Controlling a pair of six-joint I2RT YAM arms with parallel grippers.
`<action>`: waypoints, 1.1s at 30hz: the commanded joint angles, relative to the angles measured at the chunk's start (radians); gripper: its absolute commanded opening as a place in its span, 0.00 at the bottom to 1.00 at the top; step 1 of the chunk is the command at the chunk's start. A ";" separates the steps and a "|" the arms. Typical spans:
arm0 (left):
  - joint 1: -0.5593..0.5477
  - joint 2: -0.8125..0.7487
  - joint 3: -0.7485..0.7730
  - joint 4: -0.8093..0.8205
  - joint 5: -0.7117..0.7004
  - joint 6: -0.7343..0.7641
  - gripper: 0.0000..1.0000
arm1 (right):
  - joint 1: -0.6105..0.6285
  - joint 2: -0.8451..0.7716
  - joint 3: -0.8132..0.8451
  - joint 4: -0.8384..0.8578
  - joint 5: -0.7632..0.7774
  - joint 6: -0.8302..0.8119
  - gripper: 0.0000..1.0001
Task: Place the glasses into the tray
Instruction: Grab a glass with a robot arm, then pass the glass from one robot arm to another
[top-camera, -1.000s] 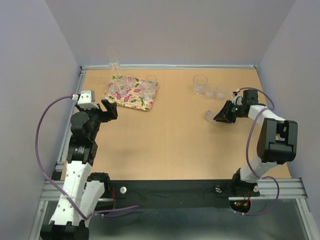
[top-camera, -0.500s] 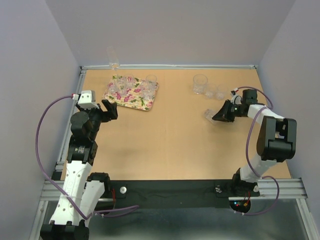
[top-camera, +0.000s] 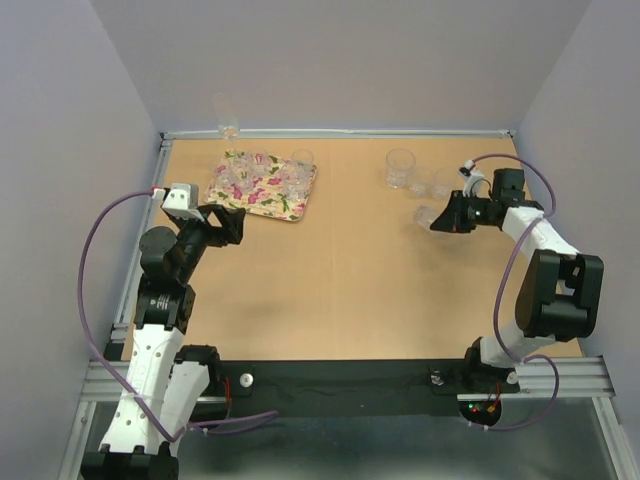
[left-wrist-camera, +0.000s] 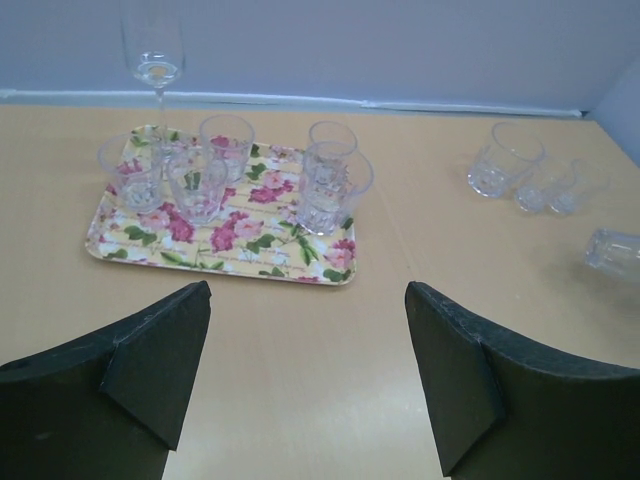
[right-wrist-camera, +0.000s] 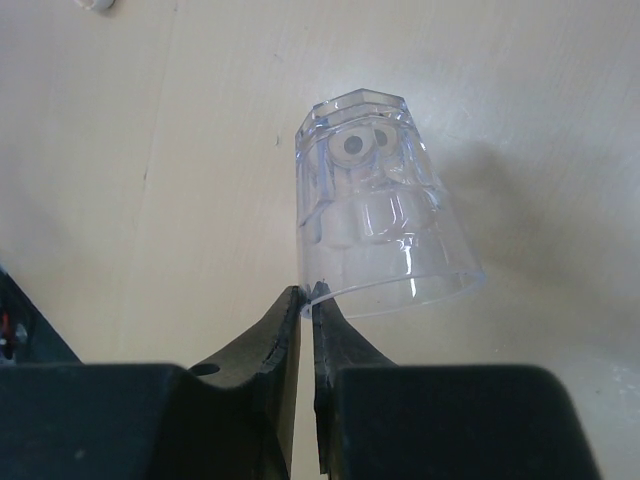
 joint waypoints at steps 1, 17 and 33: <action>-0.002 -0.014 -0.016 0.100 0.133 0.016 0.90 | 0.010 -0.047 0.113 -0.092 -0.005 -0.204 0.01; -0.142 -0.024 -0.104 0.233 0.260 0.055 0.91 | 0.413 -0.129 0.183 -0.353 0.358 -0.732 0.01; -0.203 0.150 -0.064 0.237 0.316 -0.088 0.92 | 0.787 -0.184 0.098 -0.382 0.780 -1.202 0.01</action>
